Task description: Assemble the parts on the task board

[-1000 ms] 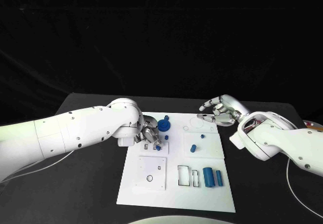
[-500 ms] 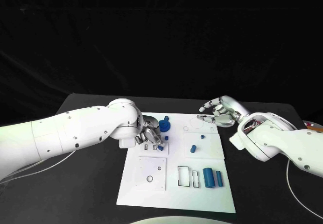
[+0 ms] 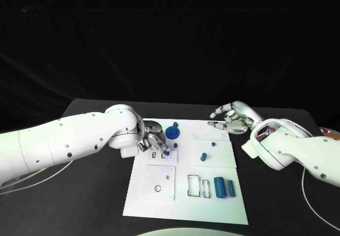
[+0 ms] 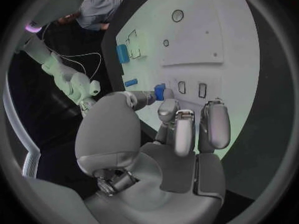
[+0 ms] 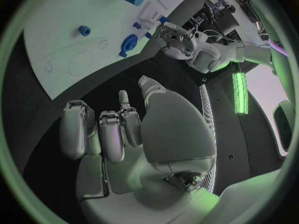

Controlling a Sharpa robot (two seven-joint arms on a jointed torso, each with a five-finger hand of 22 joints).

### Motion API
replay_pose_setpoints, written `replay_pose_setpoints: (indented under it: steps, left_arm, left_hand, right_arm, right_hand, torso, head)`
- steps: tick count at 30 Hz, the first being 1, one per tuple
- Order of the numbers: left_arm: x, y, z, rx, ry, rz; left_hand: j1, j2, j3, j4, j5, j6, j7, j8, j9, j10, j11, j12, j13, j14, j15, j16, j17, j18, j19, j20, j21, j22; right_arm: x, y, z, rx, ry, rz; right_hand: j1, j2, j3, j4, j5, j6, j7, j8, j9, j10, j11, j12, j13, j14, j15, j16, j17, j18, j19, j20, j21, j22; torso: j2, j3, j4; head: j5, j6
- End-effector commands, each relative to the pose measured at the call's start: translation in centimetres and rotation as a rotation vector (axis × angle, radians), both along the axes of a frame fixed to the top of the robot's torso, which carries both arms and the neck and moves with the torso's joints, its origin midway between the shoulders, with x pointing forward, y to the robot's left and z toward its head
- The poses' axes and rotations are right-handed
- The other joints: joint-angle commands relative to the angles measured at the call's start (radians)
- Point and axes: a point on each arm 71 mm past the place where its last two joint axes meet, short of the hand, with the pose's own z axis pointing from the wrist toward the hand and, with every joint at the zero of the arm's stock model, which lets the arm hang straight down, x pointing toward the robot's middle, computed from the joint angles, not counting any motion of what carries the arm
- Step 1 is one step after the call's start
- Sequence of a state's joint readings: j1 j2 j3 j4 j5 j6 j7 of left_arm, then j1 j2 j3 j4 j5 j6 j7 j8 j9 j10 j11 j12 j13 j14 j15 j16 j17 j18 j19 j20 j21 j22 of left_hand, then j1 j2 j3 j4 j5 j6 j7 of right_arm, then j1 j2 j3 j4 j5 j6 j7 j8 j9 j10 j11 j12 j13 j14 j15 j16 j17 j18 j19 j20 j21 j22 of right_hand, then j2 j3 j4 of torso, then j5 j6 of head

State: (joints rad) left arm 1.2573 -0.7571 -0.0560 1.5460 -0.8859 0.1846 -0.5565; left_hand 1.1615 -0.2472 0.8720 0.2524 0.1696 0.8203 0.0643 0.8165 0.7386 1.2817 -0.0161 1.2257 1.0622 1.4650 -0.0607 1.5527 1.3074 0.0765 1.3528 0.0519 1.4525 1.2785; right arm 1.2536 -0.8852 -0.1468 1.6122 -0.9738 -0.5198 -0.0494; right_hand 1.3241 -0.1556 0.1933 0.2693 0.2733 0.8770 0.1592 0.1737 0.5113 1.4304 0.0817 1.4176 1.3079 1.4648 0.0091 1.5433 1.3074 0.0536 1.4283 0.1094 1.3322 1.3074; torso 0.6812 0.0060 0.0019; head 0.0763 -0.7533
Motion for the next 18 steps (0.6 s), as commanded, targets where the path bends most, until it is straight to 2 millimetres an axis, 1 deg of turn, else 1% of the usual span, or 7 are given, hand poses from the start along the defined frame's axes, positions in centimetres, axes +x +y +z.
replay_pose_setpoints:
  steps: [1,3,7,10,13,16,18]
  left_arm:
    - [0.1,0.2,0.4,-0.003,-0.108,0.011]
    - [-0.1,0.4,0.4,0.005,-0.139,0.013]
    - [-0.5,0.7,0.2,0.016,-0.188,0.022]
    - [-0.7,0.8,-0.1,0.019,-0.218,0.028]
    - [-0.9,0.9,-0.4,0.025,-0.233,0.032]
    - [-0.9,0.9,-0.6,0.034,-0.238,0.033]
    - [-0.9,0.9,-0.7,0.041,-0.239,0.033]
  left_hand:
    - [0.010,-0.006,0.139,-0.132,0.006,0.006,-0.009,0.006,0.131,0.008,-0.001,0.006,0.005,0.100,-0.009,0.008,0.246,-0.012,0.010,-0.005,0.008,0.007]
    - [0.010,-0.010,0.143,-0.135,0.009,0.010,-0.011,0.006,0.132,0.013,-0.002,0.009,0.009,0.102,-0.011,0.011,0.251,-0.014,0.015,-0.006,0.011,0.014]
    - [0.008,-0.020,0.153,-0.139,0.016,0.021,-0.014,0.005,0.135,0.025,-0.005,0.017,0.019,0.104,-0.014,0.015,0.258,-0.016,0.026,-0.009,0.017,0.028]
    - [0.006,-0.026,0.160,-0.142,0.021,0.027,-0.016,0.003,0.137,0.032,-0.007,0.021,0.026,0.104,-0.016,0.015,0.258,-0.019,0.035,-0.011,0.022,0.039]
    - [0.005,-0.030,0.163,-0.142,0.023,0.030,-0.017,0.002,0.138,0.036,-0.008,0.024,0.030,0.104,-0.017,0.015,0.258,-0.019,0.037,-0.012,0.024,0.042]
    - [0.005,-0.030,0.165,-0.143,0.024,0.031,-0.017,0.002,0.138,0.038,-0.009,0.025,0.031,0.104,-0.017,0.016,0.259,-0.020,0.039,-0.012,0.024,0.043]
    - [0.004,-0.031,0.165,-0.143,0.024,0.032,-0.017,0.002,0.138,0.038,-0.009,0.025,0.032,0.105,-0.017,0.016,0.260,-0.020,0.039,-0.012,0.025,0.044]
  right_arm:
    - [-0.1,0.0,-0.1,-0.008,0.004,0.012]
    - [-0.1,0.0,-0.1,-0.008,0.004,0.012]
    - [-0.1,0.0,-0.1,-0.008,0.003,0.011]
    - [-0.1,-0.1,-0.1,-0.008,0.003,0.010]
    - [-0.1,-0.1,-0.1,-0.008,0.002,0.010]
    - [-0.1,-0.1,-0.1,-0.008,0.002,0.010]
    - [-0.1,-0.1,-0.1,-0.008,0.002,0.010]
  right_hand:
    - [0.004,0.005,0.000,0.006,0.006,0.002,-0.001,0.006,0.002,-0.002,-0.007,-0.002,0.091,0.079,-0.007,-0.005,0.143,0.009,-0.004,-0.002,-0.004,0.060]
    - [0.004,0.005,0.000,0.006,0.006,0.002,-0.001,0.006,0.002,-0.002,-0.007,-0.002,0.091,0.079,-0.007,-0.005,0.143,0.009,-0.004,-0.002,-0.004,0.060]
    - [0.003,0.005,-0.001,0.007,0.007,0.002,-0.001,0.006,0.002,-0.003,-0.007,-0.002,0.090,0.079,-0.007,-0.005,0.144,0.009,-0.004,-0.002,-0.004,0.060]
    - [0.003,0.005,-0.001,0.007,0.007,0.002,-0.001,0.006,0.002,-0.003,-0.007,-0.002,0.090,0.079,-0.007,-0.005,0.144,0.009,-0.004,-0.002,-0.004,0.060]
    - [0.003,0.005,-0.001,0.007,0.007,0.002,-0.001,0.006,0.002,-0.003,-0.007,-0.002,0.090,0.079,-0.007,-0.005,0.144,0.009,-0.004,-0.002,-0.004,0.060]
    - [0.003,0.005,-0.001,0.007,0.007,0.002,-0.001,0.006,0.002,-0.003,-0.007,-0.002,0.090,0.079,-0.007,-0.005,0.144,0.009,-0.004,-0.002,-0.004,0.060]
    - [0.003,0.005,-0.001,0.007,0.007,0.002,-0.001,0.006,0.002,-0.003,-0.007,-0.002,0.090,0.079,-0.007,-0.005,0.144,0.009,-0.004,-0.002,-0.004,0.060]
  torso:
    - [-0.001,0.0004,0.0005]
    - [-0.001,0.0001,0.0007]
    - [-0.002,0.0013,0.0021]
    - [-0.001,0.0001,0.0019]
    - [-0.001,-0.0011,0.0004]
    - [0.000,-0.0004,-0.0020]
    - [0.000,-0.0004,-0.0021]
  head:
    - [0.001,0.000]
    - [0.002,-0.002]
    - [0.003,-0.002]
    - [0.002,-0.001]
    - [0.004,0.000]
    - [0.005,0.000]
    - [0.006,0.000]
